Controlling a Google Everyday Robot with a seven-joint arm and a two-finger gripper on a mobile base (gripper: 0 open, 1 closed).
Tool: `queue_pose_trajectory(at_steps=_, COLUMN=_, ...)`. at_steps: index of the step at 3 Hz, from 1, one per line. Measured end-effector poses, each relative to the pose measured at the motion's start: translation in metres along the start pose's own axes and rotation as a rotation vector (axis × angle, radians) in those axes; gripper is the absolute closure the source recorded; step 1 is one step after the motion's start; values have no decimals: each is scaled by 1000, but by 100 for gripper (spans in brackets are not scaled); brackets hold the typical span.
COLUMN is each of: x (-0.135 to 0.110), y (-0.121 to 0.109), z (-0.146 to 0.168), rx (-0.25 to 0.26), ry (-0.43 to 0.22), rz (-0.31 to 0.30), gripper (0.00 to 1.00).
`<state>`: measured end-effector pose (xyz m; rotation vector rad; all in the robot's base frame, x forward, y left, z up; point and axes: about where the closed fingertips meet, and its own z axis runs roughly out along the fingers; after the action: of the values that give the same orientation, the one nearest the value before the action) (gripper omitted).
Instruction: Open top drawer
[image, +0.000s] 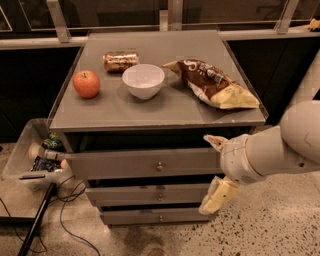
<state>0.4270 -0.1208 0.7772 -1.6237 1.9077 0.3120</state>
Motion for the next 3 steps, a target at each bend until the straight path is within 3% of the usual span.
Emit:
queue_pose_trajectory(at_steps=1, x=10, y=-9, z=19, rx=25, ry=24, rz=7, gripper=0)
queue_pose_trajectory(at_steps=3, x=37, y=-31, z=56, rx=15, ry=19, rz=22, gripper=0)
